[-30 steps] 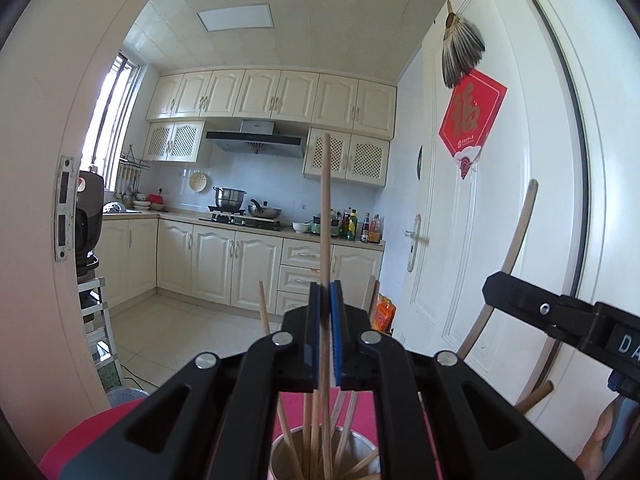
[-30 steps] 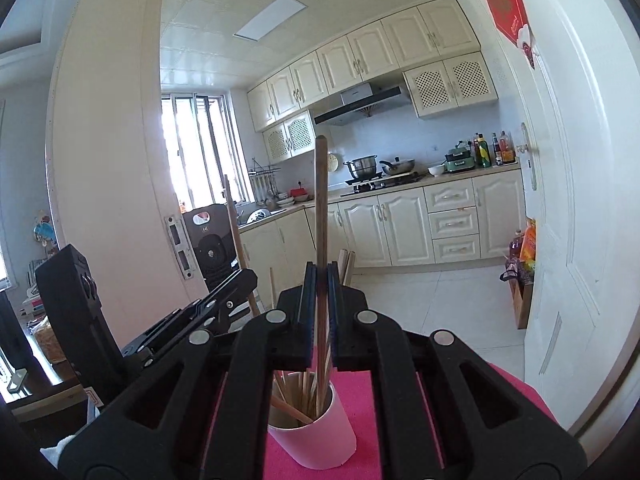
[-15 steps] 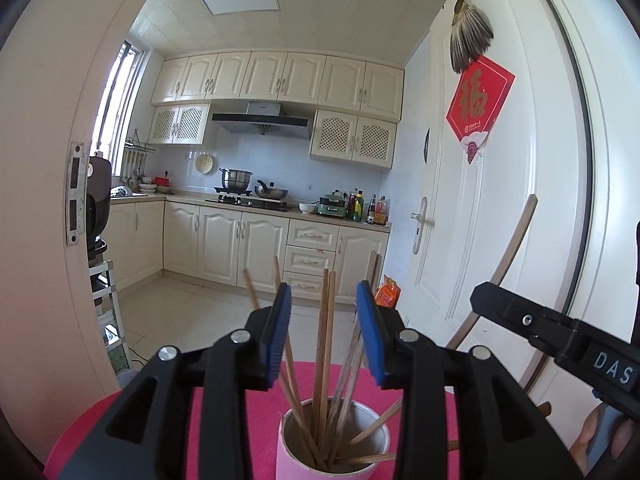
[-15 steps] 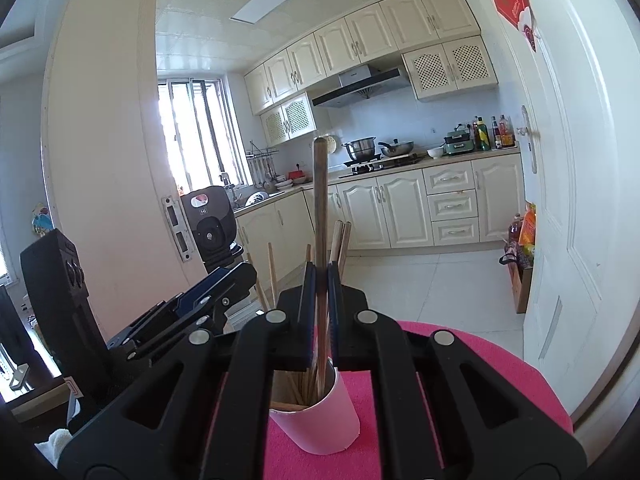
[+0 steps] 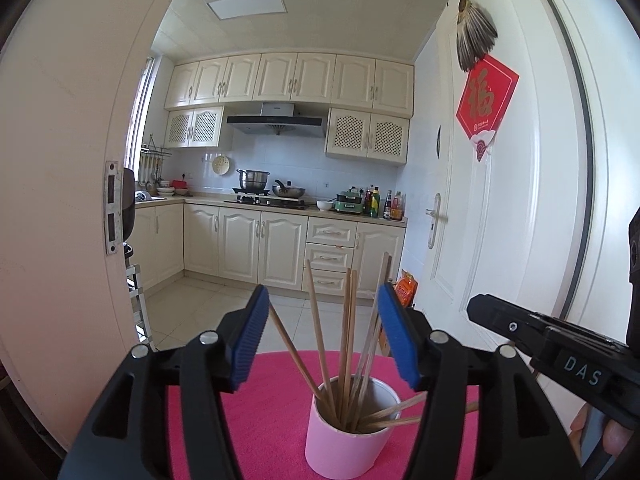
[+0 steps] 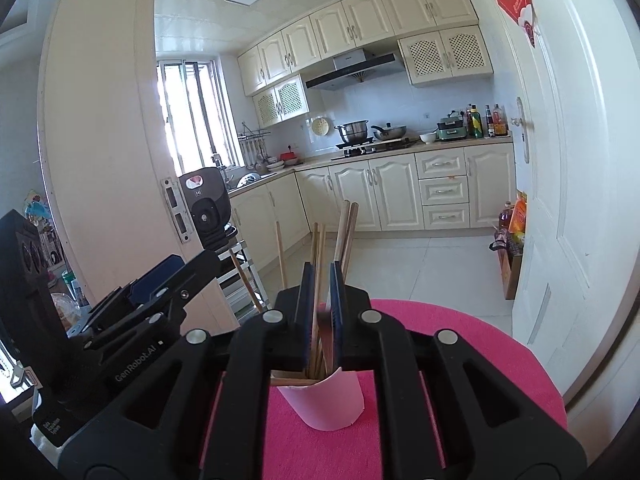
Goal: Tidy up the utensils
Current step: 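Open both tools to release the chopsticks into the cup, then move both open tools back over the chopstick pile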
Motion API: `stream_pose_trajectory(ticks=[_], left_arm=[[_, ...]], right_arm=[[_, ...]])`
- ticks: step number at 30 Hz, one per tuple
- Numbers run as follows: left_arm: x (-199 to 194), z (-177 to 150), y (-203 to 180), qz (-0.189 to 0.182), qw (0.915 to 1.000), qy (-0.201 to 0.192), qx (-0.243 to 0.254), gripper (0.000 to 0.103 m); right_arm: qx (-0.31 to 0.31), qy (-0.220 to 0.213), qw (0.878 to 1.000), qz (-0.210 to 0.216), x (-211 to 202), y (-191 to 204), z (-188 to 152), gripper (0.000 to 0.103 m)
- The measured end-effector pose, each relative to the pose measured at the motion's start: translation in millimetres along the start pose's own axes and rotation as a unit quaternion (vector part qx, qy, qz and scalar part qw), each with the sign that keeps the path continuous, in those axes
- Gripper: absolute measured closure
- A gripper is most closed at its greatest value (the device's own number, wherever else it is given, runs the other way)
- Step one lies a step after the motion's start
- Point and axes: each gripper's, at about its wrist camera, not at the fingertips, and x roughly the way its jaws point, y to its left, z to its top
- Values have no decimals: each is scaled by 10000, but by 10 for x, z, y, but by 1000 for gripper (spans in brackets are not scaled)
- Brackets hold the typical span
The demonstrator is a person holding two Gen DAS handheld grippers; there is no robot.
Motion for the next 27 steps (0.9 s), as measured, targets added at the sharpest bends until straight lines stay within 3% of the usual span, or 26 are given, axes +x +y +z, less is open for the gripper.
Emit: stream_pose_trajectory(ticks=[2,10,13,21,27], left_arm=[[-89,20,22,31,10000,3,-1,46],[-487,65,78,183,9998,36,96,46],[-643,74,75,222,9997,36,127,46],[-1012,56,39,333,9991,97,250,40],[-1154,-59,133,358,9977,536,198,35]], right_arm=[[-4,-6,10000,-52,-50,18,-4,77],[11,-89,9999,-122,-379,111,12,73],[-18,-164,9998,-140,-539,171,7,59],[-122,-130,9997,-169,-864,335,-114,58],[-232,125,9994,-239,-978,440,-283,53]])
